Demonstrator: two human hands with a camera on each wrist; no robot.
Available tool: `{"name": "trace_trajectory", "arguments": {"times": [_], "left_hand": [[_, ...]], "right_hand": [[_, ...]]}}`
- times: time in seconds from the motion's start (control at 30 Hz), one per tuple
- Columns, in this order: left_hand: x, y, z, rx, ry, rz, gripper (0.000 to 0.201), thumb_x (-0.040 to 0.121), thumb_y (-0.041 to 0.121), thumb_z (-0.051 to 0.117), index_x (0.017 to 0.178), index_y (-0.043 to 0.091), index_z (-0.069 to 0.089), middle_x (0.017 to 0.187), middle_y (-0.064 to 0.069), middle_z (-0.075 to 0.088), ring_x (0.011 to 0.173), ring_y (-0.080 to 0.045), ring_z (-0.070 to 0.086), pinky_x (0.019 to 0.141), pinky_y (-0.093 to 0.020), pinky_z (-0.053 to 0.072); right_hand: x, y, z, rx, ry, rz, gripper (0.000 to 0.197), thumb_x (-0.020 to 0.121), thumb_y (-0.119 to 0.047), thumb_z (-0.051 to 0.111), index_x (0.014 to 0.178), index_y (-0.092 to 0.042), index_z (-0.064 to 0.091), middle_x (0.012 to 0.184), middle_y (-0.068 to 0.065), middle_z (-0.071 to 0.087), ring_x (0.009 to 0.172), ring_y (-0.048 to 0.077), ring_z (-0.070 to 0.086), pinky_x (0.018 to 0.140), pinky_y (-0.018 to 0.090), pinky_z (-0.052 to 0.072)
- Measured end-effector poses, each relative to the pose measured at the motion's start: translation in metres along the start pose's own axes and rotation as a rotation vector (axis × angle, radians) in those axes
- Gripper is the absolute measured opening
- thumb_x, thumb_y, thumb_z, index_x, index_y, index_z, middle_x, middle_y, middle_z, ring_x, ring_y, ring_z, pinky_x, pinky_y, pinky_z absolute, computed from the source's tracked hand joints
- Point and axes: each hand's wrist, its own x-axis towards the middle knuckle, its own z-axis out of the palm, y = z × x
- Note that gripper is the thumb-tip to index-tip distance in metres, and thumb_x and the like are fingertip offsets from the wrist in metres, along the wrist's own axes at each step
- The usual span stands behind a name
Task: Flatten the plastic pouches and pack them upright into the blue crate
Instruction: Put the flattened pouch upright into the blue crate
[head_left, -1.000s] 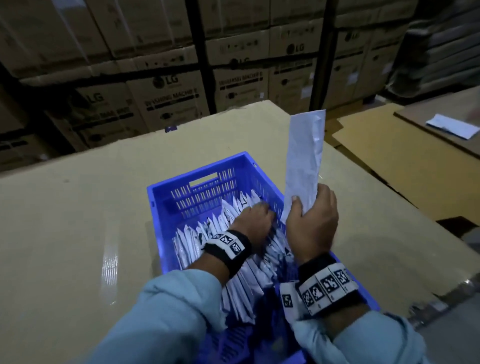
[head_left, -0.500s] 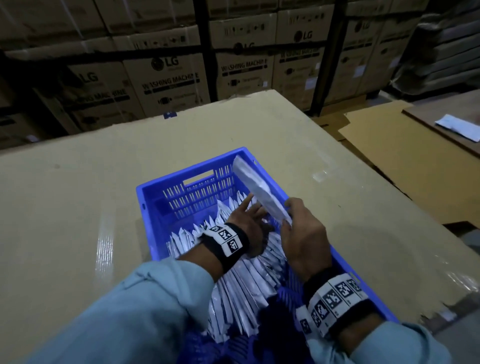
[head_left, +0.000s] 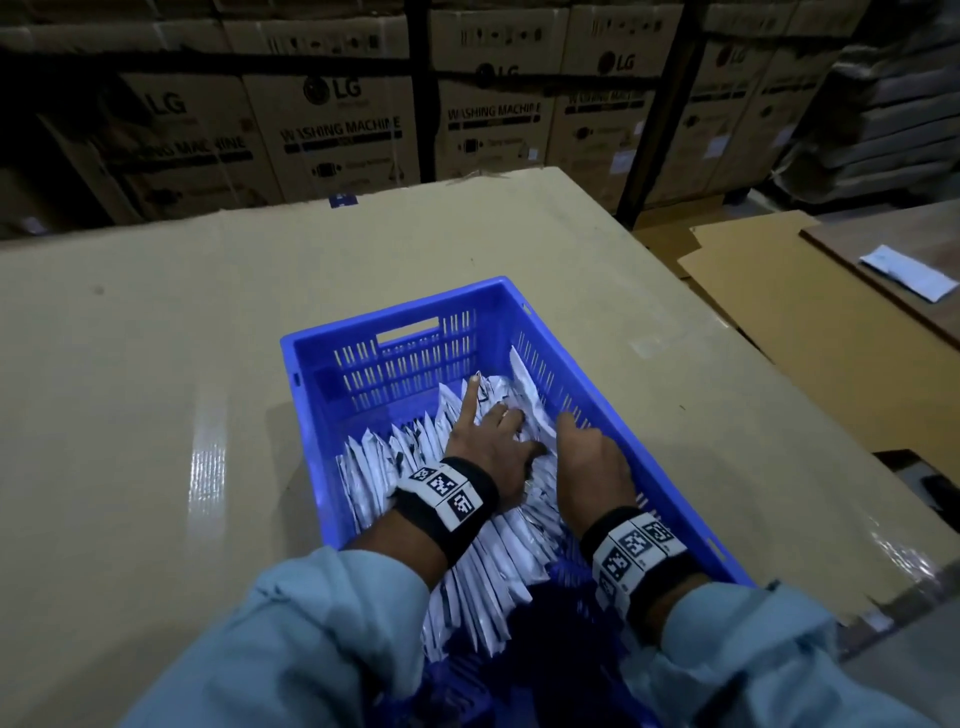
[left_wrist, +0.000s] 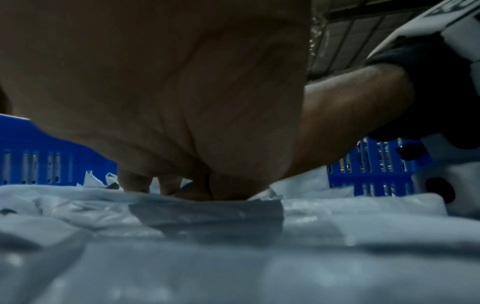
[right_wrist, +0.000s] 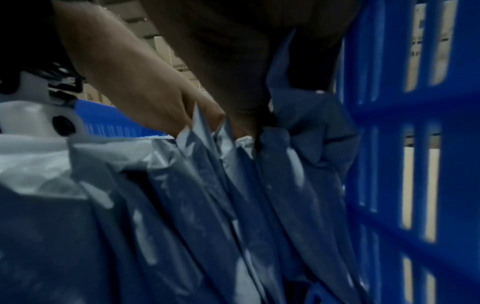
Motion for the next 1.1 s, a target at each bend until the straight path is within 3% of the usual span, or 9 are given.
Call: {"name": "trace_trajectory", "arguments": {"times": [0.1, 0.23, 0.37, 0.5, 0.6, 0.7, 0.8, 0.93, 1.1], "left_hand": [[0.000, 0.000, -0.001, -0.003, -0.002, 0.010, 0.050, 0.100, 0.047, 0.041, 0.150, 0.045, 0.041, 0.161, -0.010, 0.032, 0.154, -0.030, 0.017, 0.114, -0.070, -0.012], [-0.002, -0.001, -0.004, -0.028, -0.019, 0.025, 0.052, 0.100, 0.039, 0.043, 0.152, 0.043, 0.039, 0.163, -0.011, 0.027, 0.155, -0.030, 0.014, 0.114, -0.072, -0.013], [-0.006, 0.000, -0.006, -0.061, -0.064, 0.031, 0.051, 0.098, 0.033, 0.047, 0.147, 0.046, 0.045, 0.166, -0.010, 0.021, 0.157, -0.028, 0.009, 0.114, -0.071, -0.014], [-0.003, -0.003, -0.006, -0.131, -0.104, 0.015, 0.061, 0.089, 0.029, 0.055, 0.147, 0.044, 0.044, 0.164, -0.005, 0.026, 0.156, -0.022, 0.010, 0.113, -0.071, -0.018], [0.003, -0.010, -0.007, -0.258, -0.083, -0.005, 0.060, 0.079, 0.023, 0.057, 0.137, 0.039, 0.051, 0.139, 0.006, 0.054, 0.141, -0.013, 0.041, 0.112, -0.068, -0.022], [0.015, -0.019, -0.012, -0.379, -0.037, -0.097, 0.060, 0.073, 0.017, 0.054, 0.131, 0.017, 0.039, 0.090, 0.008, 0.070, 0.091, -0.019, 0.069, 0.118, -0.063, -0.015], [0.030, -0.020, -0.012, -0.186, -0.032, -0.041, 0.074, 0.080, 0.022, 0.060, 0.147, 0.022, 0.028, 0.114, 0.001, 0.066, 0.113, -0.024, 0.062, 0.120, -0.065, -0.007], [0.040, -0.014, -0.008, 0.001, -0.069, -0.042, 0.064, 0.090, 0.033, 0.055, 0.150, 0.020, 0.040, 0.150, -0.007, 0.044, 0.139, -0.031, 0.037, 0.123, -0.062, 0.006], [0.043, -0.015, 0.001, 0.017, -0.061, -0.050, 0.067, 0.089, 0.033, 0.051, 0.152, 0.014, 0.038, 0.154, -0.012, 0.034, 0.141, -0.032, 0.031, 0.125, -0.056, 0.009]], "right_hand": [[0.004, 0.001, 0.005, 0.074, -0.034, 0.011, 0.029, 0.096, 0.001, 0.045, 0.122, -0.011, 0.052, 0.103, 0.016, 0.066, 0.097, 0.037, 0.066, 0.074, 0.044, 0.052], [0.020, 0.004, 0.021, 0.093, -0.137, 0.009, 0.056, 0.091, 0.003, 0.052, 0.143, -0.017, 0.045, 0.110, 0.015, 0.068, 0.102, 0.036, 0.068, 0.082, 0.044, 0.060], [0.036, 0.009, 0.027, 0.203, -0.360, 0.011, 0.039, 0.092, -0.007, 0.057, 0.131, -0.010, 0.054, 0.122, 0.017, 0.067, 0.114, 0.035, 0.065, 0.091, 0.036, 0.053], [0.043, 0.010, 0.024, 0.232, -0.569, 0.050, 0.059, 0.096, -0.006, 0.045, 0.153, -0.014, 0.034, 0.142, 0.018, 0.055, 0.126, 0.034, 0.057, 0.095, 0.034, 0.047], [0.043, 0.009, 0.025, 0.244, -0.579, 0.066, 0.059, 0.096, -0.006, 0.046, 0.152, -0.015, 0.035, 0.142, 0.017, 0.056, 0.127, 0.034, 0.057, 0.096, 0.034, 0.047], [0.041, 0.009, 0.021, 0.258, -0.586, 0.039, 0.061, 0.099, -0.009, 0.049, 0.155, -0.013, 0.025, 0.138, 0.020, 0.059, 0.122, 0.034, 0.059, 0.093, 0.032, 0.046], [0.039, 0.010, 0.018, 0.237, -0.592, 0.023, 0.062, 0.100, -0.008, 0.047, 0.155, -0.006, 0.018, 0.110, 0.015, 0.060, 0.103, 0.029, 0.058, 0.080, 0.028, 0.039], [0.043, 0.012, 0.025, 0.353, -0.598, 0.077, 0.072, 0.098, -0.014, 0.045, 0.161, -0.013, 0.010, 0.140, 0.026, 0.052, 0.114, 0.037, 0.058, 0.095, 0.038, 0.048], [0.028, 0.004, 0.021, 0.306, -0.539, 0.149, 0.078, 0.092, -0.020, 0.052, 0.157, -0.010, 0.008, 0.133, 0.026, 0.054, 0.116, 0.037, 0.058, 0.093, 0.041, 0.048]]}}
